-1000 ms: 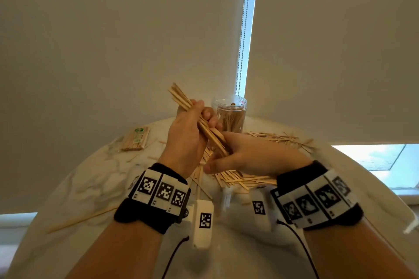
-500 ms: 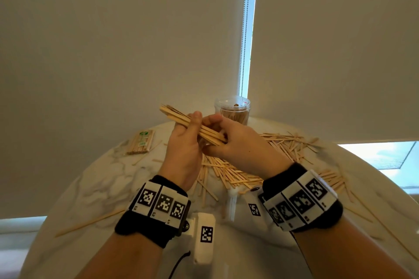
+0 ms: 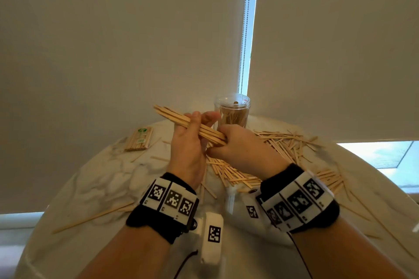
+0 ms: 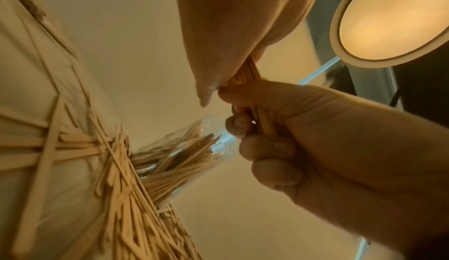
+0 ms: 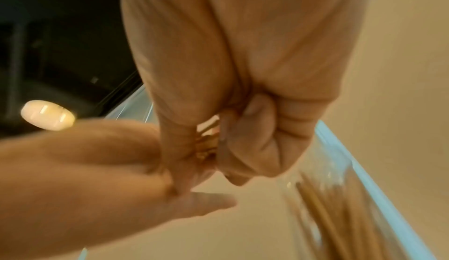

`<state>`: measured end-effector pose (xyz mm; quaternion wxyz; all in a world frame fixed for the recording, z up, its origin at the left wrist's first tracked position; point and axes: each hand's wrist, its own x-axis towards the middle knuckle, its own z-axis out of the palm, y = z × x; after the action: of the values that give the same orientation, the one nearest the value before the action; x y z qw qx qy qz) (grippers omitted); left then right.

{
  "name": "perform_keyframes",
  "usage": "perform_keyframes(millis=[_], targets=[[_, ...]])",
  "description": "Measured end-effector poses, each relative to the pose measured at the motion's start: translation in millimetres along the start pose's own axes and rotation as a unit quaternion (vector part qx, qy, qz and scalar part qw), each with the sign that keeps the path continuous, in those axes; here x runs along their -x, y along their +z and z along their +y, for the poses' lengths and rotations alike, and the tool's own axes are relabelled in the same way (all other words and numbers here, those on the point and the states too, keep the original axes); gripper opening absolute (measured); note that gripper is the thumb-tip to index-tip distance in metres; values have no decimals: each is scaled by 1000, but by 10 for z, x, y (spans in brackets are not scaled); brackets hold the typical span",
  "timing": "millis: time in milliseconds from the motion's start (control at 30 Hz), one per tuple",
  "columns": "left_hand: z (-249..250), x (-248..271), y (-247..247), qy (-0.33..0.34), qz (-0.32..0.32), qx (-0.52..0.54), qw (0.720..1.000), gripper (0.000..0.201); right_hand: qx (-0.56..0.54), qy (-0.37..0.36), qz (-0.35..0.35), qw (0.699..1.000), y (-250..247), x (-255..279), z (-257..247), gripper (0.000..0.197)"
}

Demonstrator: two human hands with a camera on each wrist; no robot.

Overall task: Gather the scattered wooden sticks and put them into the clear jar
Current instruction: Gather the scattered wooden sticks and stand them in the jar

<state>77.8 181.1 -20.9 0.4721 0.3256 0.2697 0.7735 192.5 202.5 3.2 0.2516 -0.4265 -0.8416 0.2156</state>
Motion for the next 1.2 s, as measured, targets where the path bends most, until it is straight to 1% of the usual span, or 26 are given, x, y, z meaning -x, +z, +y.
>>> perform_keyframes(millis=[33,67,133,167,267,300,333,367,400,433,500,567,633,667,700,767,867,900,933,967,1033,1067,1133,1200], targets=[[-12,17,15,-2,-11,-11,1000,17,13,-11,26,1000,-9,11,1,14],[-24,38,34,-7,-18,-20,1000,21,29,-25,53,998,-13,18,2,18],[-47,74,72,-20,-34,-38,998,21,69,-55,82,993,-1,32,-11,38],[-45,90,87,-27,-44,-44,998,19,85,-62,86,991,10,34,-13,42],[-30,87,93,-38,-54,-58,996,16,111,-53,89,988,-18,17,36,34],[-11,86,87,-41,-48,-46,997,20,118,-45,81,989,-41,7,60,32],[22,92,79,-47,-29,-22,998,34,128,-37,70,989,-62,-4,86,31],[57,80,65,-53,1,15,998,50,138,-31,59,988,-91,-13,118,29],[101,54,34,-49,37,46,997,62,144,-23,50,988,-130,-19,147,27],[162,16,-17,-35,69,68,995,68,147,-14,41,988,-176,-22,178,24],[306,-56,-131,-6,109,95,989,64,151,-4,19,988,-271,-9,223,22],[360,-62,-169,-6,110,81,991,49,177,-13,-6,984,-293,0,220,23],[279,-5,-88,-22,81,-17,996,34,208,-23,-14,978,-215,-5,197,23],[216,24,-41,-32,74,-65,995,30,226,-22,-6,974,-171,-9,188,23],[155,39,-6,-42,73,-89,992,29,241,-16,5,970,-155,-15,188,24],[110,41,26,-59,85,-101,989,27,236,0,11,972,-186,-21,212,24],[154,-5,21,-81,122,-86,985,34,199,3,-18,980,-269,7,206,17],[156,-10,22,-89,115,-76,987,36,202,-3,-22,979,-260,16,189,15],[155,6,32,-93,94,-69,989,36,217,-7,-22,976,-228,21,165,14],[143,32,36,-90,70,-74,991,35,237,-7,-17,971,-185,27,142,13],[106,51,18,-71,59,-105,990,31,258,5,-5,966,-120,29,113,17],[111,49,13,-60,64,-112,990,32,256,7,0,967,-104,23,102,18],[135,15,8,-39,92,-107,989,40,249,8,13,968,-111,14,80,20],[145,-15,7,-44,115,-101,987,47,246,22,13,969,-132,20,55,17]])
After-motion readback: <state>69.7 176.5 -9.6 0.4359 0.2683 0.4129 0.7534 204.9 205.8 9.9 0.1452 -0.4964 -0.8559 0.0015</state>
